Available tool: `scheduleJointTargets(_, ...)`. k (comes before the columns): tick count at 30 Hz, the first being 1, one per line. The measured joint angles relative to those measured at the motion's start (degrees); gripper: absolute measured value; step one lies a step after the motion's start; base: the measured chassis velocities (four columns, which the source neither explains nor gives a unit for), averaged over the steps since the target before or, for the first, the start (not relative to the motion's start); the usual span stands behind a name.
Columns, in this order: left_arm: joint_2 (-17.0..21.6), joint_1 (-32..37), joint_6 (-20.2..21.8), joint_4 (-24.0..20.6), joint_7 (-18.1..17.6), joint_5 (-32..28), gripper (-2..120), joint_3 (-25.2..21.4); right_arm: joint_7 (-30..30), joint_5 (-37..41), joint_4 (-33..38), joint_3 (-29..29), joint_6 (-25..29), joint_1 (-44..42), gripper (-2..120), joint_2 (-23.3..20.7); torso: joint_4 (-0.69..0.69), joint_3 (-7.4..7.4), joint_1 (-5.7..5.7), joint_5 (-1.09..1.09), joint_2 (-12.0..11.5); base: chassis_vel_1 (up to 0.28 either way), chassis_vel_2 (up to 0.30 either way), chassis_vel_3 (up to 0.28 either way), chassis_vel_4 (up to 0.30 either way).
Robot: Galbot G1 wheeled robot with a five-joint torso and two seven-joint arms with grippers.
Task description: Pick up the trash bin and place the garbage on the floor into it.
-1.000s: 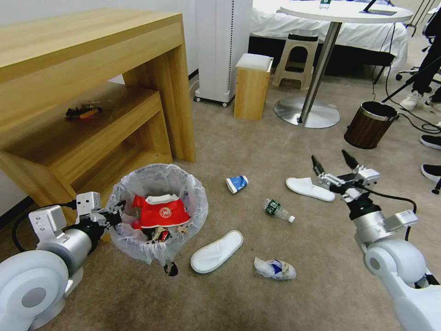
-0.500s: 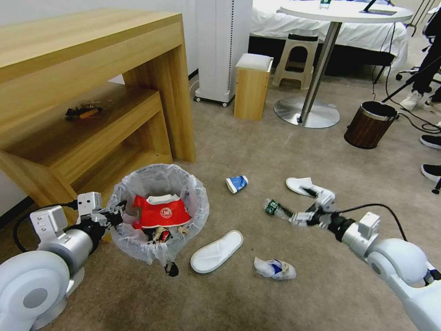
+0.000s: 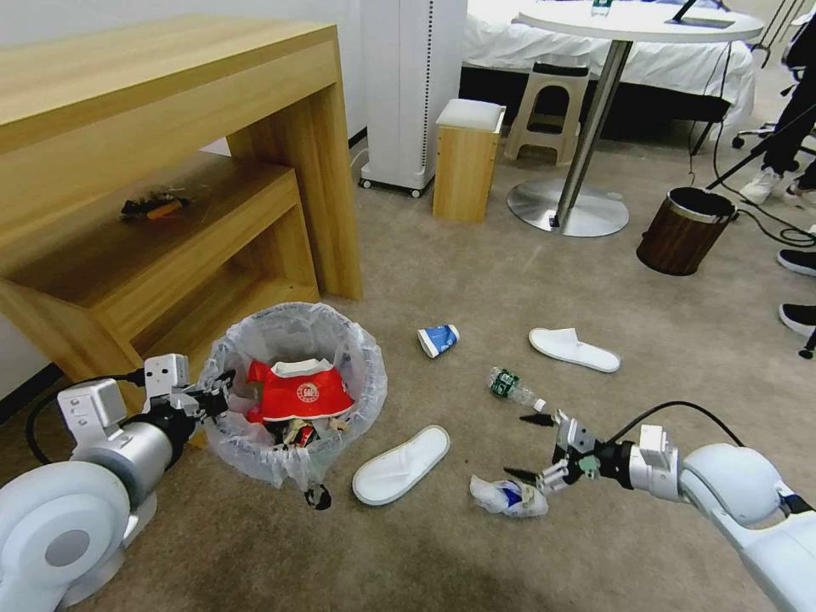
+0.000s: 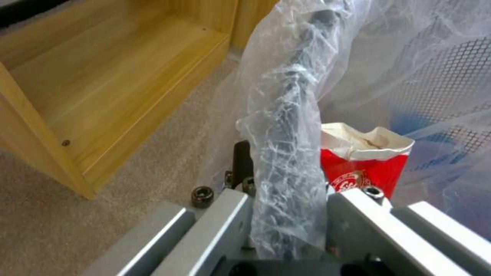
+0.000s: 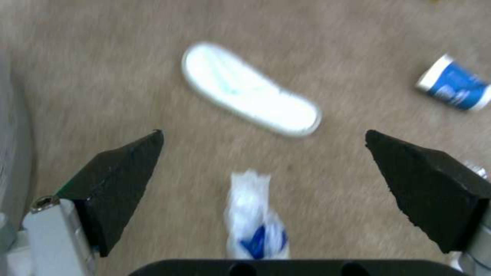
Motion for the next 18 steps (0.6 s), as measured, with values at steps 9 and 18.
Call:
scheduleJointTargets(9, -0.1, 0.4, 0.0, -0.3, 0.0, 0.2, 0, 0.0, -4.8, -5.7, -5.0, -0.8, 1.8, 0.8, 100, 2.3, 0.0, 0.0, 0.0, 0.0, 0.0, 0.0, 0.0, 0.0, 0.0)
scheduleJointTargets(18, -0.1, 0.6, 0.0, -0.6, 0.1, 0.8, 0, 0.0, -7.1, -8.3, -10.9, -1.9, 4.0, 2.4, 100, 4.4, 0.0, 0.0, 0.0, 0.0, 0.0, 0.0, 0.0, 0.0, 0.0)
